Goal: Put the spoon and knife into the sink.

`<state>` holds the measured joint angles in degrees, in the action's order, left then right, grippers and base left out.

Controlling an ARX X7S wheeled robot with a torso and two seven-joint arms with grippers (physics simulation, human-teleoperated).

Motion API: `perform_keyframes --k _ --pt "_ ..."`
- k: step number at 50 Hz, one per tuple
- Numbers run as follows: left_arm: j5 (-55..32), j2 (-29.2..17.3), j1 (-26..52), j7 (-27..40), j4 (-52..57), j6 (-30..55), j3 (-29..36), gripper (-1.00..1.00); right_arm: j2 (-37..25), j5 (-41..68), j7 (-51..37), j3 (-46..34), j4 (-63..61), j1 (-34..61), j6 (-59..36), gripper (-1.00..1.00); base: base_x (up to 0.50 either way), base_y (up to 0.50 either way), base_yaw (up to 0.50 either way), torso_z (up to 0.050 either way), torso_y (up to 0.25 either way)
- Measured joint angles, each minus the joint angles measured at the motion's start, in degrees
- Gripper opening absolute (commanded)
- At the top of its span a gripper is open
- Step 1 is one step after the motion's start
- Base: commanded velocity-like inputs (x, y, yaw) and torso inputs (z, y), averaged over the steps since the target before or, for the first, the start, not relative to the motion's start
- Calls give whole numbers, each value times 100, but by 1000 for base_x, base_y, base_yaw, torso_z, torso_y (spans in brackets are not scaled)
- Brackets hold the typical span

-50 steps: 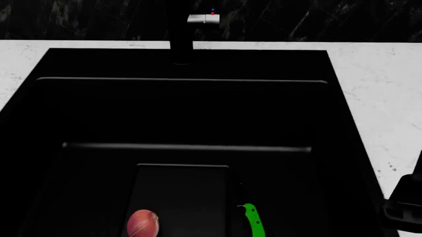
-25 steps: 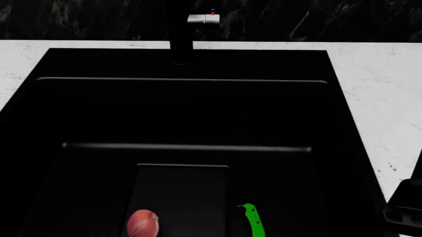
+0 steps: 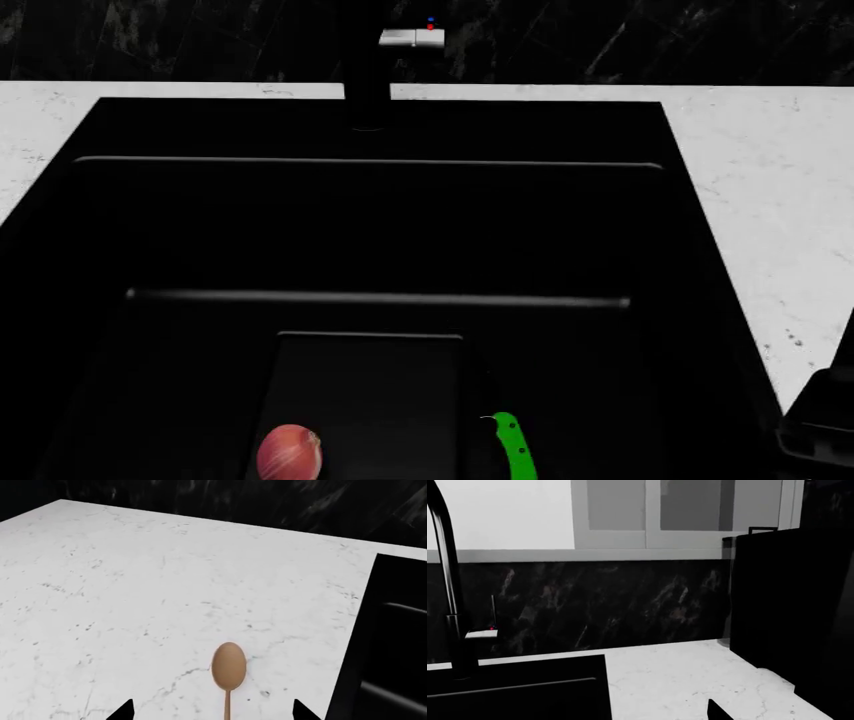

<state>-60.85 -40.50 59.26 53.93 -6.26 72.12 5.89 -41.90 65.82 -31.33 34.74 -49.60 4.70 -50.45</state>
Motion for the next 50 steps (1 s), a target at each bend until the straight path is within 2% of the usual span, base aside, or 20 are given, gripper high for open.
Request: perform_keyframes --k 50 --pt "184 -59 -867 -592 -608 -753 -13 100 41 69 -44 117 -51 -200 113 100 0 0 0 0 0"
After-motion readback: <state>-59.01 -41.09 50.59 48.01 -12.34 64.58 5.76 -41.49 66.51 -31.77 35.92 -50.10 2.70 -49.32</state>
